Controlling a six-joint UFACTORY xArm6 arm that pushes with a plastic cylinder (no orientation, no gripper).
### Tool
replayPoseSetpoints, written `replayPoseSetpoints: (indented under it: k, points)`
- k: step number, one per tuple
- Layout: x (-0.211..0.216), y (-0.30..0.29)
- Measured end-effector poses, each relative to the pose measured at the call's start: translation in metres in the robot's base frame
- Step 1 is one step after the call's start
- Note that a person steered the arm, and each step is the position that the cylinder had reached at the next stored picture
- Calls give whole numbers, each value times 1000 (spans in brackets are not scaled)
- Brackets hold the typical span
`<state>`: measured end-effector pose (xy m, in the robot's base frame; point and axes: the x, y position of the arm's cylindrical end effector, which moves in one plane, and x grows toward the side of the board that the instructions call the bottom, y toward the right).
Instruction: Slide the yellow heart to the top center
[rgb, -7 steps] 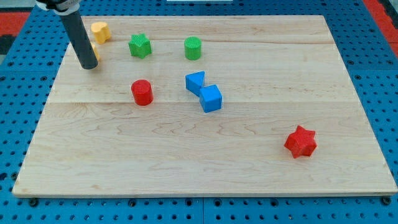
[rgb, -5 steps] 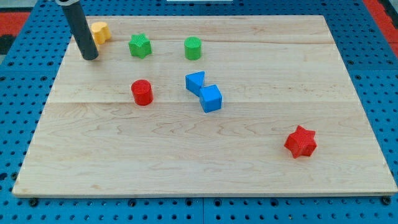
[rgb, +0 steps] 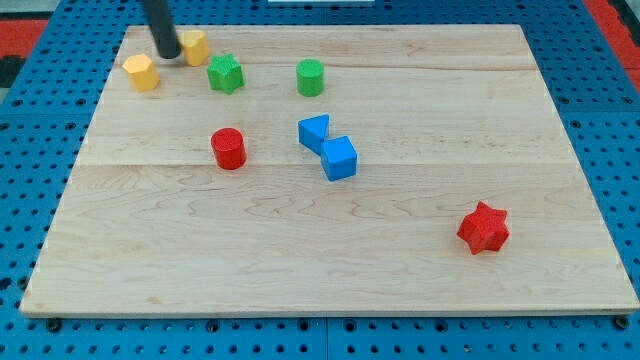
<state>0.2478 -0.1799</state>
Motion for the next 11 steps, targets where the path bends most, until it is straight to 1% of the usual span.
replayPoseSetpoints:
  k: [1, 3, 4, 5, 6, 7, 8, 9, 10, 11]
  points:
    - [-2, 69]
    - [-7, -4]
    - [-33, 14]
    - [-37, 123]
    - [18, 242]
    - [35, 215]
    - [21, 98]
    - [-50, 96]
    - [-56, 104]
    - [-55, 175]
